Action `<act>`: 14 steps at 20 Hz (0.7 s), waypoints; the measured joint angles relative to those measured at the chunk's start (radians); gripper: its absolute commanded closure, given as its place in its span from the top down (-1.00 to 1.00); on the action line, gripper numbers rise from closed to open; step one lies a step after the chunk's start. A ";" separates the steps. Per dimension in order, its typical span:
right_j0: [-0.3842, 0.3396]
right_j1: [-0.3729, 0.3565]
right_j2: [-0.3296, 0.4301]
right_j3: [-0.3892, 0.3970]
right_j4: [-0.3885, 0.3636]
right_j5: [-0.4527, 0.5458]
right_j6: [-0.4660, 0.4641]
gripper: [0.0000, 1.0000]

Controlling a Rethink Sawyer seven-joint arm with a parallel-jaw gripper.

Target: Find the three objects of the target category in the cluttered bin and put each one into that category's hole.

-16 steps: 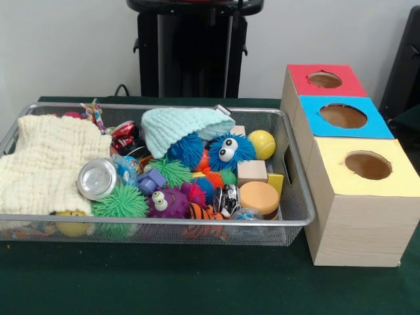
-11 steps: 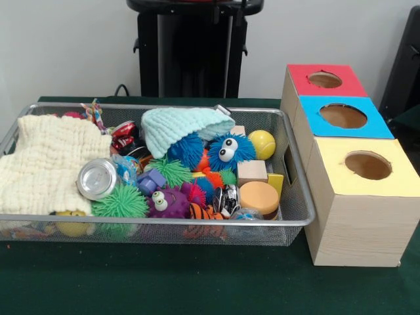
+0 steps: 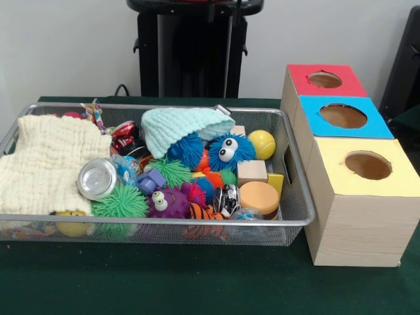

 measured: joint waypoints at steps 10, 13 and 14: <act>-0.271 -0.003 0.036 -0.028 -0.013 0.100 0.000 1.00; -0.306 -0.004 0.042 -0.035 -0.018 0.100 0.000 1.00; -0.311 -0.004 0.043 -0.037 -0.019 0.100 0.000 1.00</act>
